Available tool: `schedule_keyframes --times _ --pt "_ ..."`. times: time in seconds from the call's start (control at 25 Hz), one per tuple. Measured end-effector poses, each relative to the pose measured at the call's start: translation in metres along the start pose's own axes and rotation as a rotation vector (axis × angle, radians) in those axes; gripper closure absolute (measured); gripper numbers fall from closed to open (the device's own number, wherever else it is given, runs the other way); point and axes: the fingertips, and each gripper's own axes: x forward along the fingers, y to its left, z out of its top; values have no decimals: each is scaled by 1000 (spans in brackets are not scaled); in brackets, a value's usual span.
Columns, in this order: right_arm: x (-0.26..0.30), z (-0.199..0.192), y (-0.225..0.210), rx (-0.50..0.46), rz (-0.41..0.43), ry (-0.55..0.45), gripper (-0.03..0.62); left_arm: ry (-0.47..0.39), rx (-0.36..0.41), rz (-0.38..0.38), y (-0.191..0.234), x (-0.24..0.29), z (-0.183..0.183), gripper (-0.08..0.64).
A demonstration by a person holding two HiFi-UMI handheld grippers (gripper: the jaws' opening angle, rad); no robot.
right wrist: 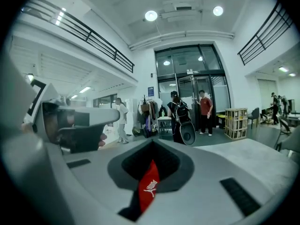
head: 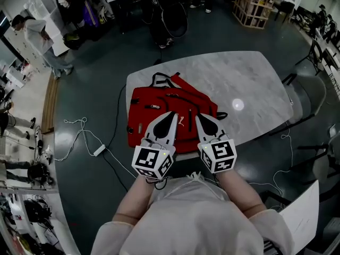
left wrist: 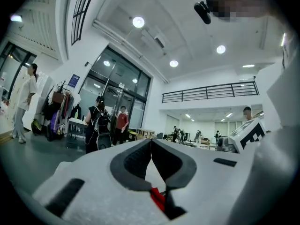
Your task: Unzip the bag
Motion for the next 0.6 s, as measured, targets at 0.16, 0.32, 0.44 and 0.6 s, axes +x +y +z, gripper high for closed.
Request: schedule_keyframes --times 0.16,0.32,0.44,0.6 --pt "-1 -5 2 9 -1 8 566 11 1 7 3 -3 -4 540" --pt "-2 -2 2 25 -13 -7 566 25 -11 21 10 -5 -6 540" --pt "-3 1 1 22 -18 -17 566 33 -20 26 13 -3 -6 540" --pt "-1 0 -1 15 -15 -11 566 41 -24 25 13 -1 -9 538"
